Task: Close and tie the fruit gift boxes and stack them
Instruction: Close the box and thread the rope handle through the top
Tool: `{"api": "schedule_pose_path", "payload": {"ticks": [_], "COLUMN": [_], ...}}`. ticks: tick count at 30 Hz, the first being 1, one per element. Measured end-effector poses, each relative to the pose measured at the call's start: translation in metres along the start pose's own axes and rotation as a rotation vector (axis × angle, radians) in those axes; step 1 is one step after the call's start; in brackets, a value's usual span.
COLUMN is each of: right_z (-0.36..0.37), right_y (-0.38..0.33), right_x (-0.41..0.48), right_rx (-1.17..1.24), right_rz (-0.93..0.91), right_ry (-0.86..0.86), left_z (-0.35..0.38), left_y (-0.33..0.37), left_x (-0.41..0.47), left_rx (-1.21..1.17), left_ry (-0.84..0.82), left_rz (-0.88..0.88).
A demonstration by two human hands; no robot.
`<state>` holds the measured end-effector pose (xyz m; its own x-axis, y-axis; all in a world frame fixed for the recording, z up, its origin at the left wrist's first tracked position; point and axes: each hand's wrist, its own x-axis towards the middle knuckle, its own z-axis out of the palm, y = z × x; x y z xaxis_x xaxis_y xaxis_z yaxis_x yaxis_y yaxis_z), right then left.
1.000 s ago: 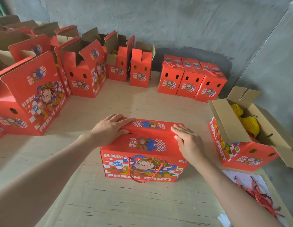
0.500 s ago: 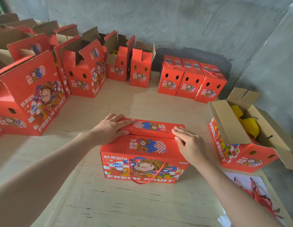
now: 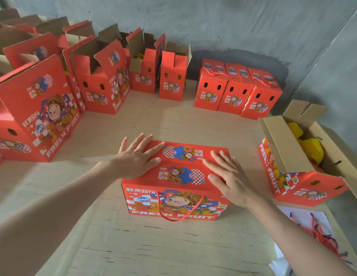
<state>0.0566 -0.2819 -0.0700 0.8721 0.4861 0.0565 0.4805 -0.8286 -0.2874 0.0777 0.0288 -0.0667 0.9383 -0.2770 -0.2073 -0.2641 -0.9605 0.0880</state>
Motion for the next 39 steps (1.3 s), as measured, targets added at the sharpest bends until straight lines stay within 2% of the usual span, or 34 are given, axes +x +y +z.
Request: {"api": "schedule_pose_path", "payload": {"ticks": [6, 8, 10, 12, 17, 20, 23, 27, 31, 33, 35, 37, 39], "right_z": [-0.002, -0.005, -0.009, -0.011, -0.007, -0.003, 0.006, 0.012, 0.016, 0.023, 0.028, 0.031, 0.031], "right_y": [0.004, 0.005, 0.006, 0.008, 0.007, 0.001, -0.01, -0.018, -0.034, -0.045, -0.051, -0.05, -0.048], "right_x": [0.008, 0.022, 0.038, 0.048, 0.051, 0.049, 0.041, 0.021, 0.003, -0.005, -0.015, -0.024, -0.029], "right_rx": [-0.013, -0.037, -0.043, -0.057, -0.041, -0.076, -0.101, -0.086, 0.0, 0.012, 0.189, 0.501, 0.881], "right_rz": [0.01, -0.009, 0.013, 0.047, 0.096, 0.141, 0.296, 0.424, 0.446, 0.432, 0.433, 0.518, 0.659], "right_ry": [0.002, -0.008, -0.055, -0.085, 0.029, 0.136, 0.223, 0.216, 0.217, 0.292, 0.436, 0.54, 0.448], "left_z": [-0.002, 0.008, 0.023, 0.034, 0.041, 0.039, 0.028, 0.026, 0.014, 0.007, 0.004, 0.005, 0.016], "left_y": [0.012, 0.038, 0.073, 0.099, 0.125, 0.124, 0.098, 0.059, 0.043, 0.048, 0.058, 0.071, 0.089], "left_x": [-0.004, -0.013, -0.025, -0.034, -0.048, -0.046, -0.027, 0.013, 0.046, 0.054, 0.054, 0.044, 0.026], "left_rx": [0.098, 0.123, 0.051, 0.002, -0.059, -0.105, -0.164, -0.14, -0.258, -0.345, -0.51, -0.706, -0.854], "left_ry": [0.061, 0.13, 0.201, 0.281, 0.42, 0.468, 0.439, 0.379, 0.207, 0.244, 0.323, 0.389, 0.469], "left_rz": [-0.065, -0.017, 0.042, 0.004, -0.142, -0.1, -0.085, -0.099, -0.321, -0.441, -0.533, -0.56, -0.516]}}
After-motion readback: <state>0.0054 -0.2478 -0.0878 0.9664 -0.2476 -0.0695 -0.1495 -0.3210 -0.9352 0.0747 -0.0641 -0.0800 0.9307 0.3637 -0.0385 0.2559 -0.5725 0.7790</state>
